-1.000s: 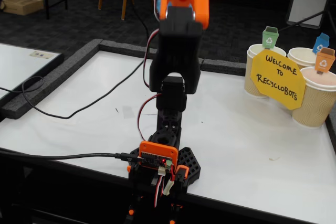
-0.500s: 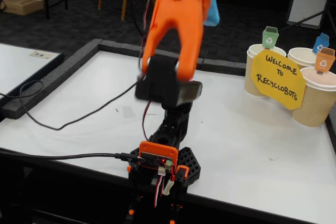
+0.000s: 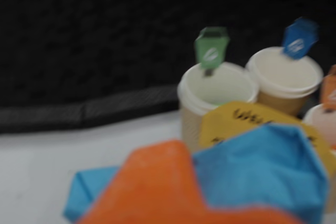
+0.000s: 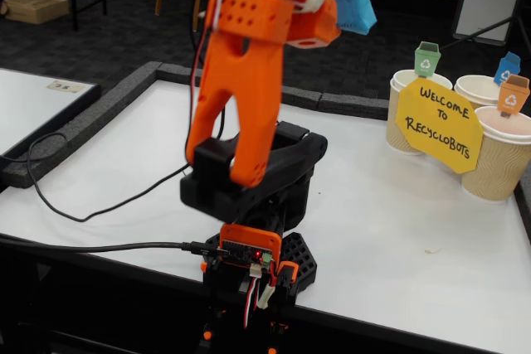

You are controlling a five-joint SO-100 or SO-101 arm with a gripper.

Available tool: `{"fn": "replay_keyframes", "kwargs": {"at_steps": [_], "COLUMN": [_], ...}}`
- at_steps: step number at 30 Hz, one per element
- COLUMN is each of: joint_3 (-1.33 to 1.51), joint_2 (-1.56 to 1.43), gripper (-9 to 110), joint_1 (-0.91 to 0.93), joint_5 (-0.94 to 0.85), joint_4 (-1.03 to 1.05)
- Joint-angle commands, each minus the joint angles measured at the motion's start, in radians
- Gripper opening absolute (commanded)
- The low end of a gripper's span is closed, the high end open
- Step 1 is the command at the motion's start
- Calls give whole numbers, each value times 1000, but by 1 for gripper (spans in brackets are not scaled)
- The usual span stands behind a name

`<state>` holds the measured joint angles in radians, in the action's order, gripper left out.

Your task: Sort rubbish by color.

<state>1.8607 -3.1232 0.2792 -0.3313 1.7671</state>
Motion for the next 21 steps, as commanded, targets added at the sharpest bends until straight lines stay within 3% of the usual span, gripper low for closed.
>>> {"fn": "replay_keyframes", "kwargs": {"at_steps": [1,13,21], "joint_3": [-14,-5,80], "joint_2": [-25,-46,-40], "gripper": [0,0,0], "joint_1": [84,218,221], "joint_5": [-20,-20,-20], "joint_4": [-11,-23,-164]}}
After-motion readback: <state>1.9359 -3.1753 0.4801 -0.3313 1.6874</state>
